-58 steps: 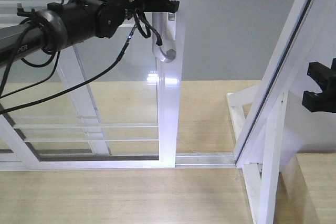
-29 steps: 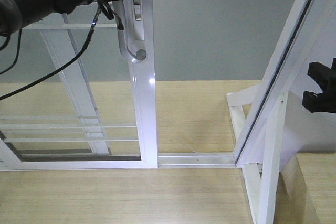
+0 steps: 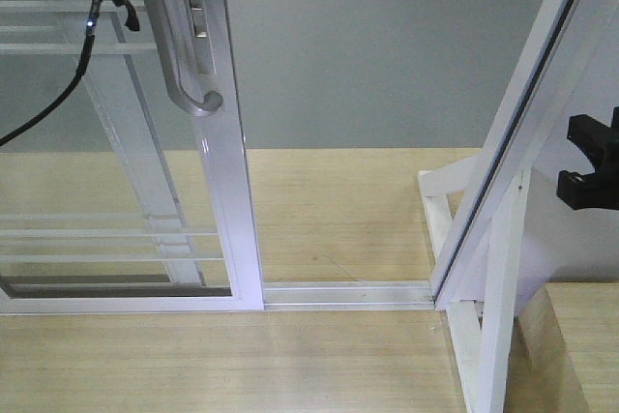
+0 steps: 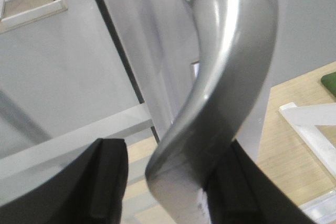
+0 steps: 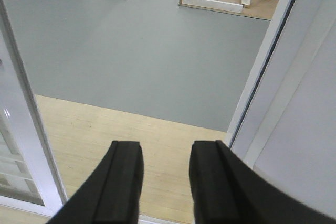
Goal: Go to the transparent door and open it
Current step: 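Pull the handle with the left gripper, sliding the door along its track, then open the left gripper and withdraw it from the handle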
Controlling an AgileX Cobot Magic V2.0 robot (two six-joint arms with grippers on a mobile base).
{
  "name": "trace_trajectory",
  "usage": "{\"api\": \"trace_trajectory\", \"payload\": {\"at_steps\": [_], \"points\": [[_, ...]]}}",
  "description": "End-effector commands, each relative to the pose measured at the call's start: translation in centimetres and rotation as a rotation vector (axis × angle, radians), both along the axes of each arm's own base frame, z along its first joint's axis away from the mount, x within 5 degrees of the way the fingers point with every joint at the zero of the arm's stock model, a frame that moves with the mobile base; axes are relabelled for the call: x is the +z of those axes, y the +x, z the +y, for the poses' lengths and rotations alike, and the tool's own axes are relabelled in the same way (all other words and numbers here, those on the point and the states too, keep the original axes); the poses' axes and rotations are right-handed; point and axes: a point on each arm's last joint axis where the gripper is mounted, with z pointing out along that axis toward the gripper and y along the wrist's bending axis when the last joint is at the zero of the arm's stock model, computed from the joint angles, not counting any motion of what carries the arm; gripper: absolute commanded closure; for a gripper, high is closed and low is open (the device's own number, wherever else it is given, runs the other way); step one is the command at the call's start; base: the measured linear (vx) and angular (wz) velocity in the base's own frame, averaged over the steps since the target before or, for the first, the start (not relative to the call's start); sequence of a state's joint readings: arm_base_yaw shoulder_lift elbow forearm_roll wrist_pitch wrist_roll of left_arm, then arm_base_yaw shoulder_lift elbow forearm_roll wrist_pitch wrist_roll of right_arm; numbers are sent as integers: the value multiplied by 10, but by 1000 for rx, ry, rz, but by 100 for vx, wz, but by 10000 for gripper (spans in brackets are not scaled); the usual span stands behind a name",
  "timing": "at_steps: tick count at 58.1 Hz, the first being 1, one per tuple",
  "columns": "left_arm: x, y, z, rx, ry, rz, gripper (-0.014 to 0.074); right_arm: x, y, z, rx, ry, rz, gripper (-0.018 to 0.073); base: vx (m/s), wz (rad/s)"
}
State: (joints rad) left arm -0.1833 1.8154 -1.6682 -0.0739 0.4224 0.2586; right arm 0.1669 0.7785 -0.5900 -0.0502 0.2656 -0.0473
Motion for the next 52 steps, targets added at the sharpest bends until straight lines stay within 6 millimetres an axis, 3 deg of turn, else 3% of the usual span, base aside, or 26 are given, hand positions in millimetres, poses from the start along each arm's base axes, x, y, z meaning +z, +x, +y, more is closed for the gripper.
{"api": "trace_trajectory", "payload": {"at_steps": [1,24,42,52], "points": [[51,-15,24,50,-12,-161,162,17,2,0,7,-6,-114,253,0,0],[59,-32,66,105,53,-86,162,17,2,0,7,-5,-116,253,0,0],[8,-75,56,3,-23,43,162,18,2,0,7,-5,-122,253,0,0],[0,-112,55,-8,-61,20,162,18,2,0,7,-4,-122,253,0,0]]}}
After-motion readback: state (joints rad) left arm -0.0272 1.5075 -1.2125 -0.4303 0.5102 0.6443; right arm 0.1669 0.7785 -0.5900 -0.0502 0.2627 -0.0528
